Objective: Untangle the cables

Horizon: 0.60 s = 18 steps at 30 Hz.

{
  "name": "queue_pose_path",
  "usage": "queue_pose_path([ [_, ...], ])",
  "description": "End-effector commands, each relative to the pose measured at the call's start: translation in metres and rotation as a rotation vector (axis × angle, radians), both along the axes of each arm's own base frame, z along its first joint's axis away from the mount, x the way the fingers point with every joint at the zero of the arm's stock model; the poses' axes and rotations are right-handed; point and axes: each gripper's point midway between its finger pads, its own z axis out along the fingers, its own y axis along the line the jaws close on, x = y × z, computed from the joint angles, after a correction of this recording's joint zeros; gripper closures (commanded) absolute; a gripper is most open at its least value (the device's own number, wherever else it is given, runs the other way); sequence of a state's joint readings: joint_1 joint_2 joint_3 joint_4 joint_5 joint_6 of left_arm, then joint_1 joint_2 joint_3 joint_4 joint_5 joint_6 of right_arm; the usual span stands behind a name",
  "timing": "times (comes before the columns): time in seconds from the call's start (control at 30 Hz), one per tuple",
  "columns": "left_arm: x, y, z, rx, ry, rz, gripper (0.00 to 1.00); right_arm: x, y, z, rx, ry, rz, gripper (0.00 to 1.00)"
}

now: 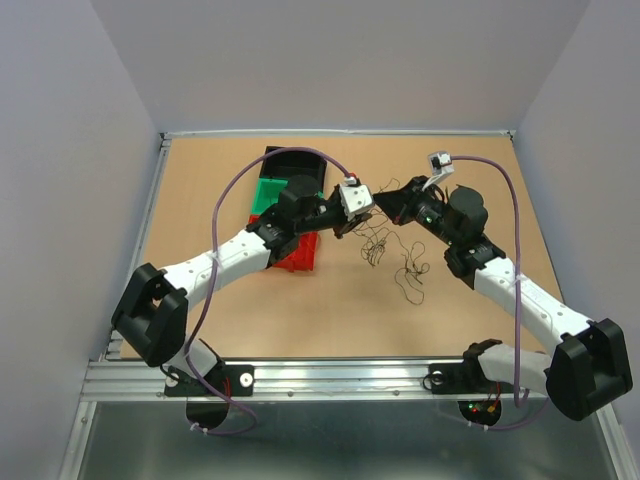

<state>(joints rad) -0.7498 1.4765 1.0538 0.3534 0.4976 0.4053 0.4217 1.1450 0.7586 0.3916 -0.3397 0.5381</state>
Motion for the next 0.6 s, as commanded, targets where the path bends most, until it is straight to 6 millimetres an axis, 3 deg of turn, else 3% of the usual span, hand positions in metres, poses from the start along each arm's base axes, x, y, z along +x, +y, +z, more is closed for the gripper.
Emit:
queue_pose_path([
  [0.0, 0.006, -0.011, 0.026, -0.040, -0.059, -0.003, 0.71, -0.001, 0.005, 0.042, 0.037, -0.120, 0.015, 0.99],
  [0.13, 0.012, -0.015, 0.024, -0.033, -0.059, 0.015, 0.74, 0.000, 0.006, 0.040, 0.038, -0.117, 0.018, 1.00],
  [0.2, 0.016, -0.017, 0.023, -0.027, -0.056, 0.025, 0.96, 0.000, 0.006, 0.039, 0.038, -0.115, 0.019, 0.99],
  [0.23, 0.017, -0.016, 0.021, -0.023, -0.053, 0.033, 1.00, -0.001, 0.007, 0.039, 0.037, -0.115, 0.020, 0.99],
  [0.33, 0.015, -0.016, 0.019, -0.021, -0.048, 0.029, 1.00, 0.002, 0.003, 0.035, 0.028, -0.111, -0.006, 0.97],
  [0.43, 0.009, -0.014, 0.022, -0.035, -0.042, 0.014, 1.00, 0.014, -0.007, 0.022, 0.009, -0.093, -0.091, 0.62],
  [0.47, 0.007, -0.014, 0.021, -0.033, -0.036, 0.007, 1.00, 0.016, -0.010, 0.015, 0.001, -0.080, -0.108, 0.54],
  [0.57, -0.002, -0.014, 0.014, -0.031, 0.005, -0.023, 1.00, 0.021, -0.017, 0.001, -0.015, -0.053, -0.161, 0.48],
])
